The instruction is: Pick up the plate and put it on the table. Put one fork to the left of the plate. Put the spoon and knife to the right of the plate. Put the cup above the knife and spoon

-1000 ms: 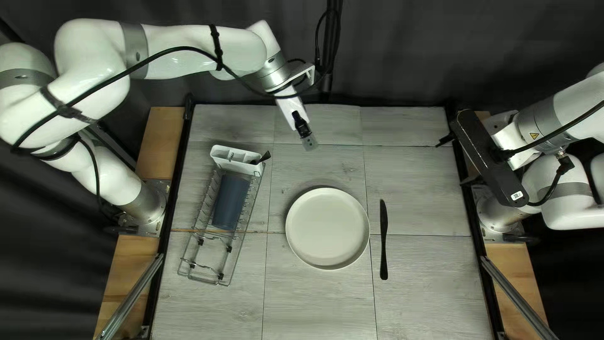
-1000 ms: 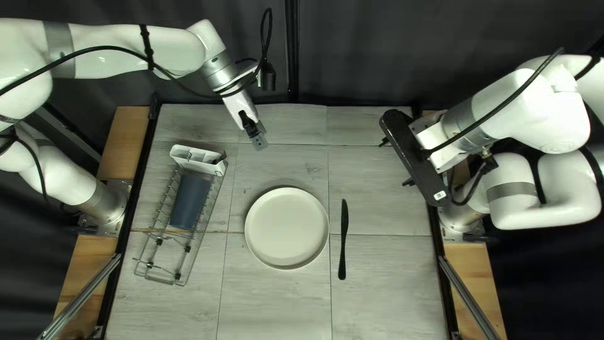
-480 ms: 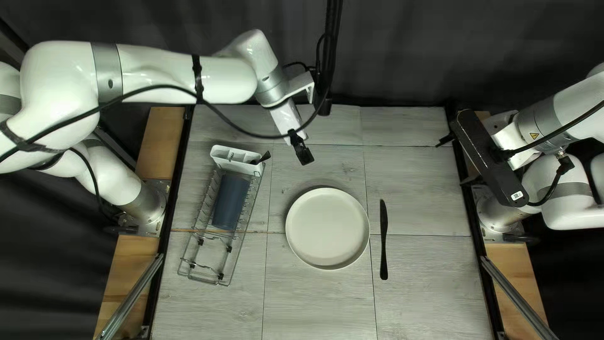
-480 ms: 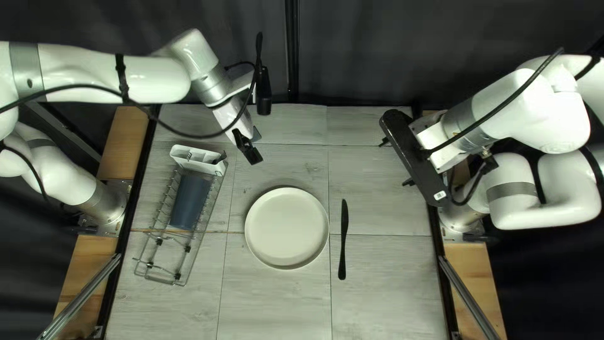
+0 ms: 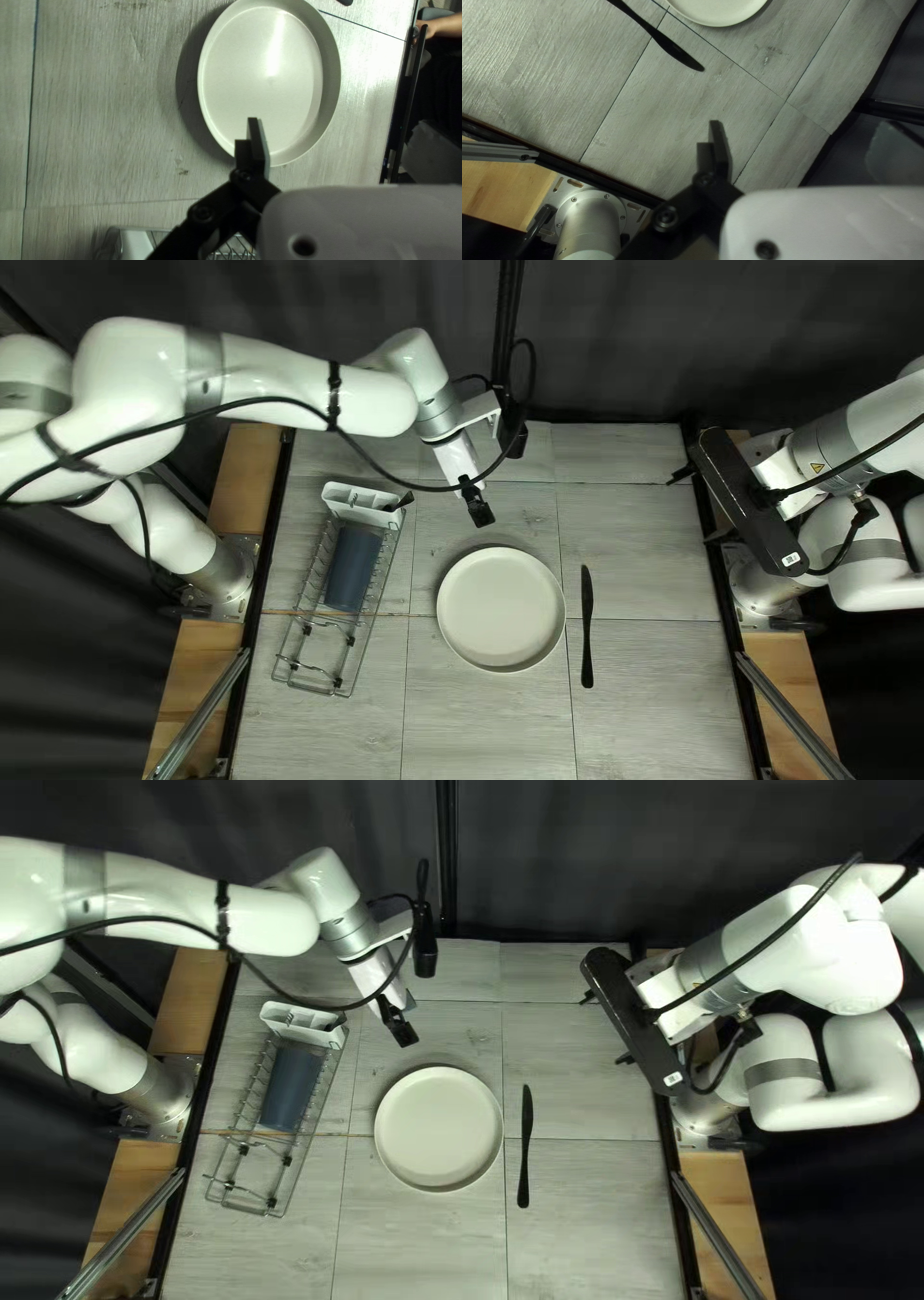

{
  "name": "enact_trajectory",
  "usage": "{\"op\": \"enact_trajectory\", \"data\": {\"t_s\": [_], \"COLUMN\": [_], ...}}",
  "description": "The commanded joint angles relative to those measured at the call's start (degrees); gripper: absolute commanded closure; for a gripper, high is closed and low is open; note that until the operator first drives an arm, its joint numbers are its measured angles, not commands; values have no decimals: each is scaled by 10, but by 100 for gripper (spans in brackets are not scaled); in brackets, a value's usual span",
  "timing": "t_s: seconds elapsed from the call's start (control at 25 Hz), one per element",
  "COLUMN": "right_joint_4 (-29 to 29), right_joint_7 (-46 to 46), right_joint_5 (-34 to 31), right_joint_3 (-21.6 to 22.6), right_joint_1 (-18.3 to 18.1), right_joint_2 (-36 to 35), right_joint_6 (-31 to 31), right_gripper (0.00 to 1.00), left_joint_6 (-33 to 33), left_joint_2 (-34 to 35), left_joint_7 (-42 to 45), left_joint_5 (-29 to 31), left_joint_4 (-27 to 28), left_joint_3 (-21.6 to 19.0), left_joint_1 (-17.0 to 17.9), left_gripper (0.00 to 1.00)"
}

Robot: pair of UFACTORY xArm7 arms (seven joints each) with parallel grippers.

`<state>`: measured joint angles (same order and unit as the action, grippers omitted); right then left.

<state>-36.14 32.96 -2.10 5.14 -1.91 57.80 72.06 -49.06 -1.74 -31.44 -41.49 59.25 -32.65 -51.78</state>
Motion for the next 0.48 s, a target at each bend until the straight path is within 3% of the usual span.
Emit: {"op": "enact_trajectory", "data": {"t_s": [0.04,0.28,0.48], "right_joint_4": [0,0,0], "right_joint_7": [0,0,0], "right_joint_5": [0,0,0], "right_joint_3": [0,0,0], "right_joint_1": [0,0,0], "right_joint_2": [0,0,0], "right_joint_6": [0,0,0], "right_gripper": [0,0,0], "left_joint_6": [12,85,95], "left_joint_2": [-43,-50,-31], "left_joint_7": [6,56,73], "left_joint_5": [20,57,55], "left_joint_4": [28,14,-1], "left_joint_3": [-10,-22,-23], "left_joint_1": [15,52,51], "left_gripper": [0,0,0]}}
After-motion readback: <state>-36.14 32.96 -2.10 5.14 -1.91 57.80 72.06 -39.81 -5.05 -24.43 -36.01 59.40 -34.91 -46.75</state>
